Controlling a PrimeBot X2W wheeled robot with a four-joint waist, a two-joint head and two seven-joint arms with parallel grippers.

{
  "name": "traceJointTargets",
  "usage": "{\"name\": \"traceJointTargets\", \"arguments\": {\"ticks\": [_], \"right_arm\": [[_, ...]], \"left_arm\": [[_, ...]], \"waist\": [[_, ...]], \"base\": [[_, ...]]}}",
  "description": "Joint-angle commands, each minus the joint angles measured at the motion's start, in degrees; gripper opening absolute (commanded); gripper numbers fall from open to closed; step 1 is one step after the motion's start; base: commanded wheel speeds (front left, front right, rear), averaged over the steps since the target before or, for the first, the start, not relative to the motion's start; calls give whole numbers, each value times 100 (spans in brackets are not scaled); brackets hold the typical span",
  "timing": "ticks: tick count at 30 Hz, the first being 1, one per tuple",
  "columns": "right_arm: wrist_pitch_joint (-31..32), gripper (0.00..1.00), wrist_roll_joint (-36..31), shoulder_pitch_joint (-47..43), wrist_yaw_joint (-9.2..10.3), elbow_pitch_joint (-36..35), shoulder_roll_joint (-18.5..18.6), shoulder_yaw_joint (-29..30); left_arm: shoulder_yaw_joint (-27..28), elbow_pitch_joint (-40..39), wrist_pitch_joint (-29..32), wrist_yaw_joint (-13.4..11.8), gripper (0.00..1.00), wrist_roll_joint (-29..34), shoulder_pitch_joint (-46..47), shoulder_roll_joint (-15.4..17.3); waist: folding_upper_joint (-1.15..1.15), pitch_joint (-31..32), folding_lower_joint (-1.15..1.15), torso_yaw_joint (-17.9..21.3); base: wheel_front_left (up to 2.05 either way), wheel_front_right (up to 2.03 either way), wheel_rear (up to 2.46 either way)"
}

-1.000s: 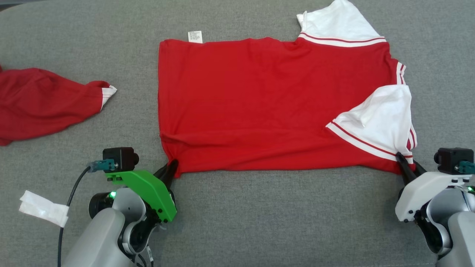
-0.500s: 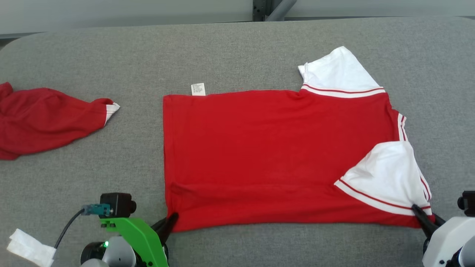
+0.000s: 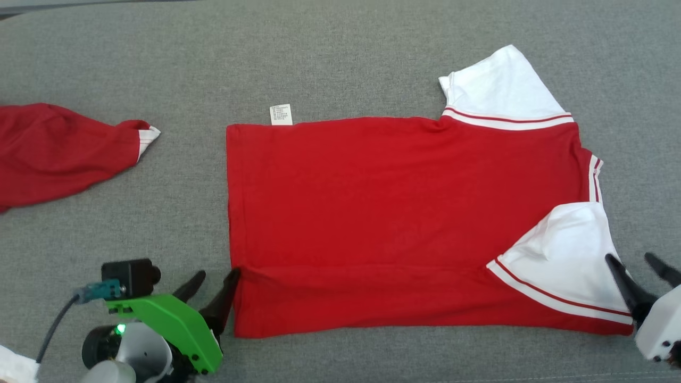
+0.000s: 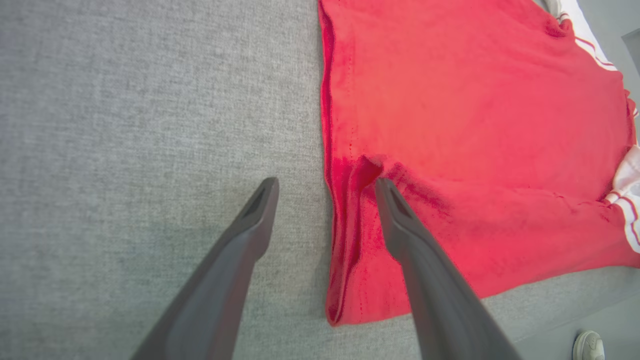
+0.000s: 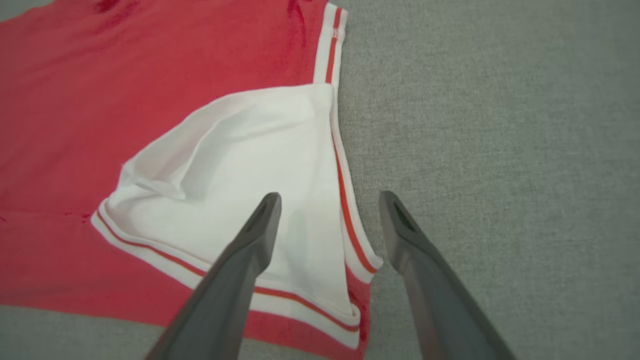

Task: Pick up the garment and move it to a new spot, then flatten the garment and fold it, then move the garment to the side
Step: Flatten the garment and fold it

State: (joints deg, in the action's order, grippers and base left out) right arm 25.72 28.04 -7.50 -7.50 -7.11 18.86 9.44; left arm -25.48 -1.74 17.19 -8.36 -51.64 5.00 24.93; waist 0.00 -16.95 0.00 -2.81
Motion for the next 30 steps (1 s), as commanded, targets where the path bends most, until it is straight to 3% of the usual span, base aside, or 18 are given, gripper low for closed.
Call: {"name": "traceJointTargets", "arguments": {"ticks": [1,6,12,20,30], "right_arm": [[84,100,30,198,2,-281,166,160],[284,100,-209,1157,2,-647,439,494],[311,100,-805,2673,2,-20,527,78],[20,100,-1321,4636,5,1620,439,-1006],[-390,100,-1549,5837,4,3263,345,-1502]], "left_arm": [[110,-206,-36,-57,100,71,221,87],[337,-445,-30,-176,100,246,1025,119],[328,82,93,-144,100,344,2167,-162],[111,1309,223,71,100,545,3354,-361],[-268,2201,450,447,100,543,3887,-687]], "waist": [[0,-255,0,-19],[0,-846,0,-44],[0,-1433,0,-94],[0,-1871,0,-137],[0,-1999,0,-280]], "base": [[0,0,0],[0,0,0],[0,0,0],[0,0,0],[0,0,0]]}}
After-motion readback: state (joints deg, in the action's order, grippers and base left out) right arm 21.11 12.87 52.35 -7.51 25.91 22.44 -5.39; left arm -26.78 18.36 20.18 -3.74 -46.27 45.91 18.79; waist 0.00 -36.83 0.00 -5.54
